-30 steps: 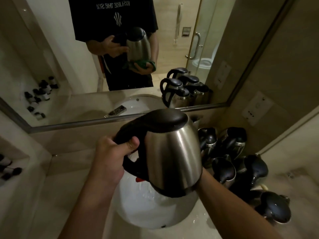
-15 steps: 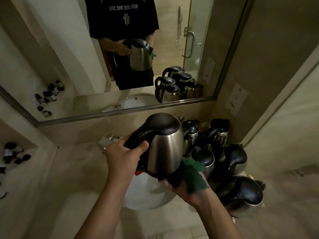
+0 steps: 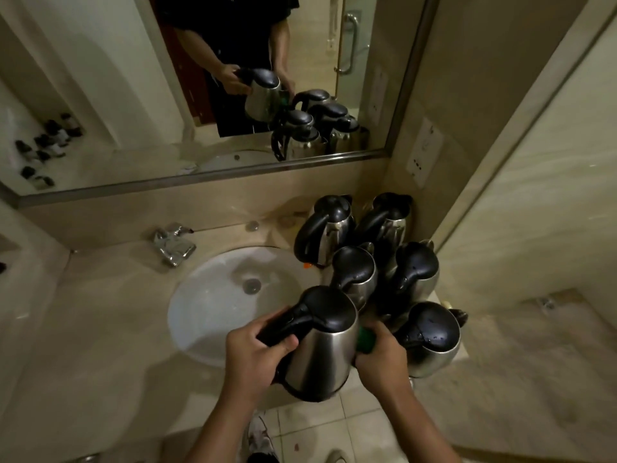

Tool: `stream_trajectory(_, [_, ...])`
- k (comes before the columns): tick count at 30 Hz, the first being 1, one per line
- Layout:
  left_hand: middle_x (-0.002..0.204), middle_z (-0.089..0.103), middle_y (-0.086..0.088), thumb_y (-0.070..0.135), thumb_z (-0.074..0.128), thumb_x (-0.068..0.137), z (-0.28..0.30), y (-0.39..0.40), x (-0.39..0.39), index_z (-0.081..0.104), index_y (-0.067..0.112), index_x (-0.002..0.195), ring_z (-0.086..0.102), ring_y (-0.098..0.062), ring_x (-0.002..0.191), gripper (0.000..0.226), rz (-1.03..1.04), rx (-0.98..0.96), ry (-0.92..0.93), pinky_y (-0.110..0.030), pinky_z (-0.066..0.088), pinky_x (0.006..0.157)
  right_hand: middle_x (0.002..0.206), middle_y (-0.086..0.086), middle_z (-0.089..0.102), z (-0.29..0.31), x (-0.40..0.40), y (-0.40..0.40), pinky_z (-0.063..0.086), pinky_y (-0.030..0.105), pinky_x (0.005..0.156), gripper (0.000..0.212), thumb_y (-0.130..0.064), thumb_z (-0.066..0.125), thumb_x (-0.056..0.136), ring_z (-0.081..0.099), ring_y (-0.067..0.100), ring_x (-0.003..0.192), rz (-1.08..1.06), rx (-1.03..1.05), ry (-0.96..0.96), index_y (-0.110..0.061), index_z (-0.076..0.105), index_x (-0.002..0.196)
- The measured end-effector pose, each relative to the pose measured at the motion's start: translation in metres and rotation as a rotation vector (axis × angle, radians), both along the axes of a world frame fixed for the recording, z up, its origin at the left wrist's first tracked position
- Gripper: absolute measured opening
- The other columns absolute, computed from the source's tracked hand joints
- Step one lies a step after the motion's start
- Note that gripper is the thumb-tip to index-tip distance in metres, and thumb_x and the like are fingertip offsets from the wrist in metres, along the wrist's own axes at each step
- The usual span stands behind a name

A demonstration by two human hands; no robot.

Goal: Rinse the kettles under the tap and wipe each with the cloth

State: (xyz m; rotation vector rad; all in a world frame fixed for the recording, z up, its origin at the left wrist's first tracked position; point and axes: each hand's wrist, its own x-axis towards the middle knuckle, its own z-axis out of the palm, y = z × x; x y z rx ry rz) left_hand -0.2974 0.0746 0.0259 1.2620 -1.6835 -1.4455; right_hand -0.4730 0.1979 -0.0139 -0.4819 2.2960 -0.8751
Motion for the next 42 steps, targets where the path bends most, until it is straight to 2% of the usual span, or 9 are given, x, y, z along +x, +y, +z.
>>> stream_trajectory(5, [0.103,0.077,0.019,-0.006,0.085,0.070,-0.024,-0.002,0.004,0.075,0.026,0.117,0.071,0.000,0.103,0.058,-0.065,-0.023,0.001,-0.013,0.053,0.087,0.096,-0.003,0.068,-0.017,0.007,0.004,0.064,0.051,0.069,0.065,-0.002,0.062,0.069,0.073,0.036,0.083,0.030,-0.013,0.005,-0.031,0.054,0.126])
stream_trajectory(8, [0.107,0.076,0.019,-0.005,0.086,0.068,-0.041,-0.007,0.009,0.075,0.026,0.118,0.070,-0.001,0.106,0.060,-0.078,-0.023,-0.010,-0.014,0.053,0.091,0.124,0.002,0.067,-0.031,0.016,-0.001,0.062,0.043,0.088,0.082,0.002,0.064,0.069,0.068,0.028,0.110,0.037,-0.073,0.024,-0.024,0.052,0.146])
stream_trajectory(12, [0.110,0.075,0.020,-0.006,0.088,0.067,-0.064,-0.003,0.011,0.074,0.030,0.116,0.069,-0.001,0.107,0.062,-0.097,-0.033,-0.036,-0.018,0.054,0.096,0.110,-0.004,0.071,-0.051,0.024,-0.004,0.048,0.014,0.078,0.057,0.010,0.062,0.076,0.068,0.017,0.105,0.055,-0.119,0.039,-0.024,0.068,0.121])
stream_trajectory(16, [0.114,0.074,0.022,-0.009,0.087,0.067,-0.084,0.006,0.014,0.075,0.024,0.119,0.068,0.000,0.110,0.063,-0.089,-0.015,-0.012,-0.013,0.050,0.095,0.112,-0.008,0.071,-0.060,0.028,-0.001,0.057,0.028,0.091,0.064,0.012,0.056,0.069,0.067,0.012,0.108,0.055,-0.191,0.045,-0.024,0.069,0.120])
stream_trajectory(20, [0.115,0.070,0.029,-0.008,0.089,0.065,-0.101,0.008,0.017,0.071,0.033,0.117,0.067,0.003,0.111,0.069,-0.049,0.006,-0.036,-0.015,0.050,0.098,0.127,0.003,0.064,-0.065,0.024,-0.003,0.054,0.048,0.104,0.060,0.000,0.060,0.074,0.061,0.026,0.122,0.125,-0.168,0.074,-0.026,0.061,0.128])
stream_trajectory(24, [0.117,0.072,0.023,-0.006,0.088,0.068,-0.117,0.019,0.022,0.070,0.037,0.117,0.066,0.001,0.113,0.068,-0.005,0.054,-0.049,-0.012,0.047,0.100,0.153,-0.002,0.048,-0.071,0.019,0.004,0.036,0.024,0.115,0.077,0.010,0.059,0.083,0.042,0.015,0.145,0.200,-0.031,0.106,-0.021,0.047,0.153])
stream_trajectory(28, [0.113,0.075,0.017,-0.003,0.085,0.070,-0.125,0.029,0.017,0.072,0.035,0.116,0.066,0.002,0.111,0.062,0.076,0.078,-0.055,-0.013,0.050,0.096,0.172,0.013,0.026,-0.079,0.022,0.008,0.028,0.026,0.121,0.085,0.014,0.053,0.088,0.026,0.025,0.159,0.288,0.056,0.176,-0.015,0.029,0.164])
stream_trajectory(34, [0.112,0.073,0.018,0.000,0.085,0.071,-0.131,0.043,0.014,0.068,0.038,0.118,0.064,0.006,0.108,0.062,0.152,0.094,-0.083,-0.017,0.049,0.093,0.156,0.009,0.050,-0.077,0.021,0.019,0.055,0.036,0.087,0.096,0.006,0.051,0.087,0.065,0.028,0.118,0.475,0.223,0.384,-0.013,0.000,0.167])
stream_trajectory(42, [0.112,0.067,0.023,0.019,0.090,0.073,-0.123,0.054,0.019,0.062,0.032,0.127,0.063,-0.005,0.112,0.062,0.218,0.141,-0.049,-0.019,0.049,0.088,0.105,0.005,0.076,-0.017,0.015,0.008,0.058,0.044,0.073,0.042,-0.012,0.054,0.094,0.072,0.033,0.093,0.370,0.065,0.368,-0.025,0.056,0.134])
